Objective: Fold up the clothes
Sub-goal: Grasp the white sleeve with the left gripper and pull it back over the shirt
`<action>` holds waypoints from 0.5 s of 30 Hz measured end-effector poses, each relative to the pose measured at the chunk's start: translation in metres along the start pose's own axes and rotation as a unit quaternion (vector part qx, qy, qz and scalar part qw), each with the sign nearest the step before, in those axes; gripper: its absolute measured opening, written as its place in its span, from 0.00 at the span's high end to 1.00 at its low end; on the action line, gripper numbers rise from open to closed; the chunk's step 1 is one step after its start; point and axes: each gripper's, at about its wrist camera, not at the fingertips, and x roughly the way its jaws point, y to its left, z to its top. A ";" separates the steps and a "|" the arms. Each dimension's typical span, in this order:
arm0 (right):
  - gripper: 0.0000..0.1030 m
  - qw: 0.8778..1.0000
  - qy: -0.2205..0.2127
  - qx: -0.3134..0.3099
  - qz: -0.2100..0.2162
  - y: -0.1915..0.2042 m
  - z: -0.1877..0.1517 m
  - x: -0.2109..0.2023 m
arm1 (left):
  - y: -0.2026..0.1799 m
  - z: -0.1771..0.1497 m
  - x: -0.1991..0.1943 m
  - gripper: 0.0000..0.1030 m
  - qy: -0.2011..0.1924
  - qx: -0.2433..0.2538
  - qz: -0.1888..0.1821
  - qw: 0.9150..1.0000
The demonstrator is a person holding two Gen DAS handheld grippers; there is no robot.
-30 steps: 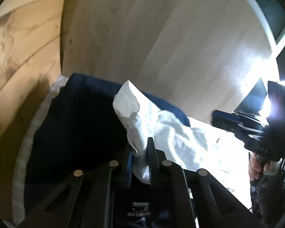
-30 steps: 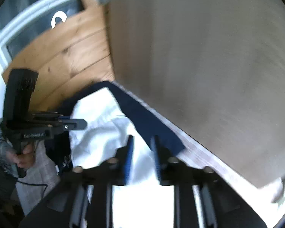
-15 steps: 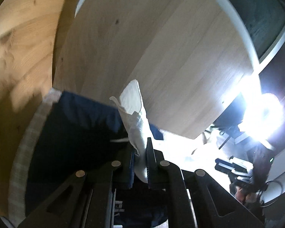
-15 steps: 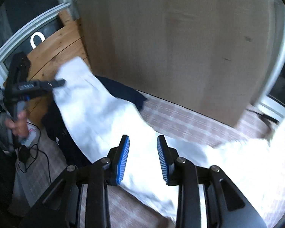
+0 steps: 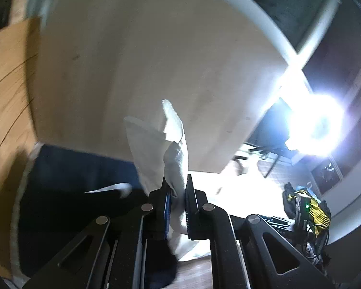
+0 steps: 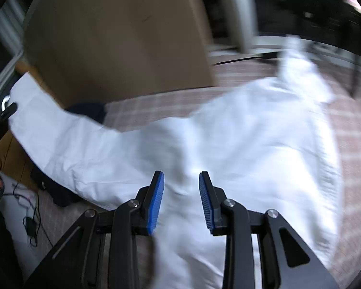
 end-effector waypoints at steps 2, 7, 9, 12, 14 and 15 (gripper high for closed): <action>0.71 1.000 0.002 0.010 -0.008 -0.027 -0.007 -0.010 | -0.037 0.004 0.007 0.92 -0.001 0.024 -0.004 1.000; 0.71 1.000 0.009 0.023 -0.001 -0.085 -0.025 -0.027 | -0.163 -0.004 0.053 0.92 0.007 0.086 -0.017 0.996; 0.71 1.000 0.008 0.025 0.009 -0.109 -0.033 -0.036 | -0.214 -0.012 0.078 0.92 0.011 0.102 -0.031 0.994; 0.71 1.000 0.012 0.024 0.017 -0.141 -0.045 -0.055 | -0.285 -0.030 0.115 0.92 0.021 0.111 -0.057 0.992; 0.71 1.000 0.007 0.020 0.015 -0.166 -0.051 -0.075 | -0.329 -0.045 0.141 0.91 0.027 0.112 -0.076 0.990; 0.71 1.000 0.005 0.018 0.014 -0.179 -0.054 -0.085 | -0.347 -0.055 0.153 0.91 0.029 0.110 -0.085 0.990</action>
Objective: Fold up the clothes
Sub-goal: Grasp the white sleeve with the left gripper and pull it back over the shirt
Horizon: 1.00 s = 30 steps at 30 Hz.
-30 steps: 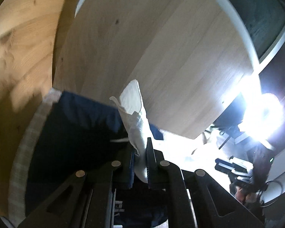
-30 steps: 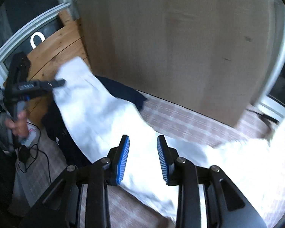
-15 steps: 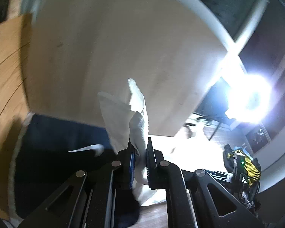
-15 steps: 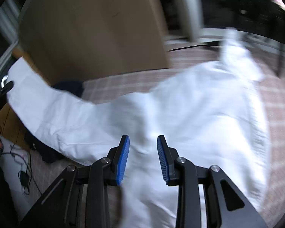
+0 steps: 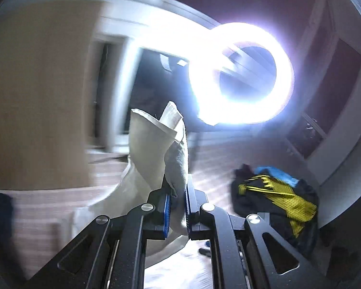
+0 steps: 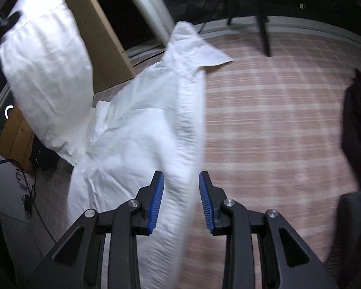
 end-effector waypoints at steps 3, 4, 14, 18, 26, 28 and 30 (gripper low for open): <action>0.71 1.000 -0.008 0.008 -0.003 -0.037 -0.010 -0.028 | -0.033 -0.021 0.041 0.92 0.010 -0.027 -0.027 0.999; 0.71 1.000 -0.006 0.006 -0.006 -0.045 -0.012 -0.033 | -0.041 -0.028 0.055 0.92 0.015 -0.035 -0.032 0.999; 0.71 1.000 0.005 -0.004 -0.011 -0.082 -0.034 -0.063 | -0.014 -0.056 0.091 0.92 0.047 -0.075 0.021 0.996; 0.71 1.000 0.013 -0.006 -0.005 -0.074 -0.036 -0.048 | 0.024 -0.055 0.056 0.91 0.023 -0.094 0.042 0.994; 0.71 1.000 0.004 -0.028 0.010 -0.030 -0.021 -0.025 | 0.113 -0.103 0.018 0.91 0.031 -0.131 0.109 0.985; 0.71 0.999 0.001 -0.036 0.018 -0.012 -0.012 -0.017 | 0.124 -0.119 0.019 0.91 0.046 -0.128 0.116 0.984; 0.71 0.999 -0.003 -0.047 0.025 0.007 -0.003 -0.007 | 0.132 -0.132 0.020 0.90 0.055 -0.125 0.116 0.984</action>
